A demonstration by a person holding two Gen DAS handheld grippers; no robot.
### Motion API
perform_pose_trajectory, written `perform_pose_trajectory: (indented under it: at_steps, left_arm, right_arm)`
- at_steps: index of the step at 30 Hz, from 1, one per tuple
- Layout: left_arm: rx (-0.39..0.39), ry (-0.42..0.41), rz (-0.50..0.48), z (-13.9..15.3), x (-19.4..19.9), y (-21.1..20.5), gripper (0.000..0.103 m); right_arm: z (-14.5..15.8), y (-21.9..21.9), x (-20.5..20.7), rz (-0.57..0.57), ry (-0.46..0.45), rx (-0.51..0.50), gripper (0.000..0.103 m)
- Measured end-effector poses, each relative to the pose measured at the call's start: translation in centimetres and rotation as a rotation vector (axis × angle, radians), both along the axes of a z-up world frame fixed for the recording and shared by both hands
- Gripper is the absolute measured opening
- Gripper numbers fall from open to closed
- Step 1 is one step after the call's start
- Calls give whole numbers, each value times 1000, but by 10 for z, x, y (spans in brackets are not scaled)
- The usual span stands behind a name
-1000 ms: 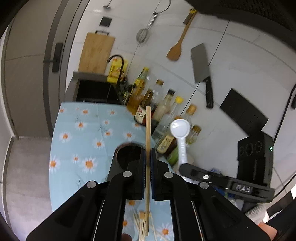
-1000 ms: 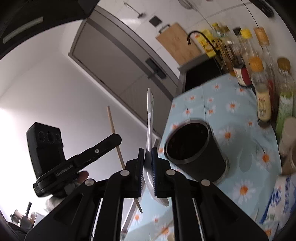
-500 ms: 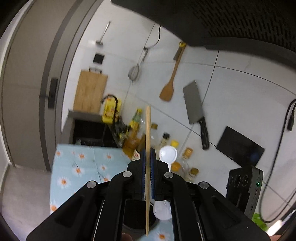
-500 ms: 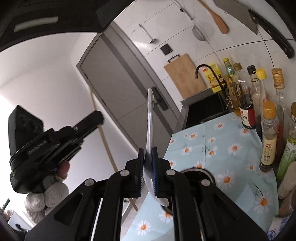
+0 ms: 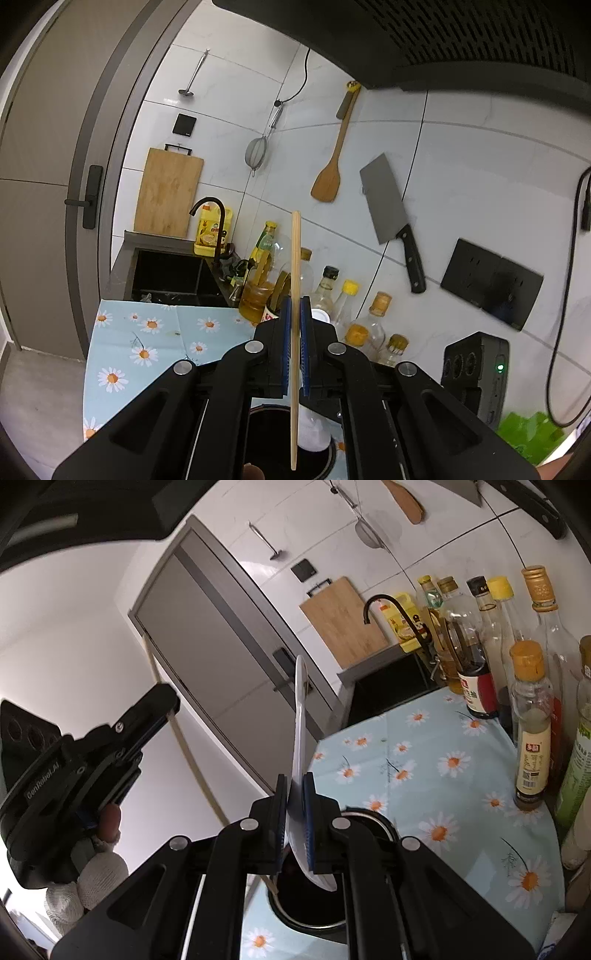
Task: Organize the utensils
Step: 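Lift both held utensils and carry them over the black holder, then open the right tool dropping the spoon in while the left tool releases the chopstick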
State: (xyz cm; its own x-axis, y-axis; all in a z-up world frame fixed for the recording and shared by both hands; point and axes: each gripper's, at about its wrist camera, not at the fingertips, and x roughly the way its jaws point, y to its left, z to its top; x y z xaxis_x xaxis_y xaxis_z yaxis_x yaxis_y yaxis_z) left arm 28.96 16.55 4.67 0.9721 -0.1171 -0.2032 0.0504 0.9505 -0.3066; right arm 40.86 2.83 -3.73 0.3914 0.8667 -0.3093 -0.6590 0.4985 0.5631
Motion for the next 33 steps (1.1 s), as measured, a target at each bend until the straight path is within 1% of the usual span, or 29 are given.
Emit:
perform_pose_trajectory:
  at_steps: [2,6,9,11,13,14,15,16,18,19,24,26,31,33]
  left_arm:
    - [-13,28,-6,-10,7,1,4]
    - [9,66,-3,-29,17,0,4]
    - [-5,96,-5,-39,21,4,4]
    - [2,123,-2,-46,24,4,4]
    - [-13,148,-5,-51,24,6,5]
    - [-22,162,-10,-53,24,7,5]
    - [-27,166,-7,-54,22,8,5]
    - [-34,161,1,-54,19,9,7]
    - [-55,168,-3,-54,16,11,25]
    - [-62,170,0,-54,15,12,26]
    - [-56,171,10,-52,6,10,26]
    - [-54,171,5,-50,2,8,26]
    - [-8,156,19,-42,-11,-1,26]
    - [-2,152,14,-39,-17,-4,26]
  right_arm:
    - [-5,2,-1,-13,4,-20,10]
    - [-15,7,-2,-13,29,-42,10]
    - [-22,10,-5,-17,29,-58,10]
    - [-27,11,-6,-11,49,-59,11]
    - [-30,11,-8,-7,61,-65,12]
    - [-31,10,-9,-9,66,-71,22]
    - [-31,9,-10,-7,76,-64,26]
    - [-30,6,-11,-8,87,-51,27]
    - [-26,2,-13,-10,89,-47,28]
    - [-25,-1,-15,-12,88,-40,28]
    - [-22,-16,-17,-26,121,-5,28]
    - [-19,-21,-19,-31,119,-4,29]
    - [-14,-35,-23,-25,149,38,29]
    - [-7,-40,-28,-26,134,42,29]
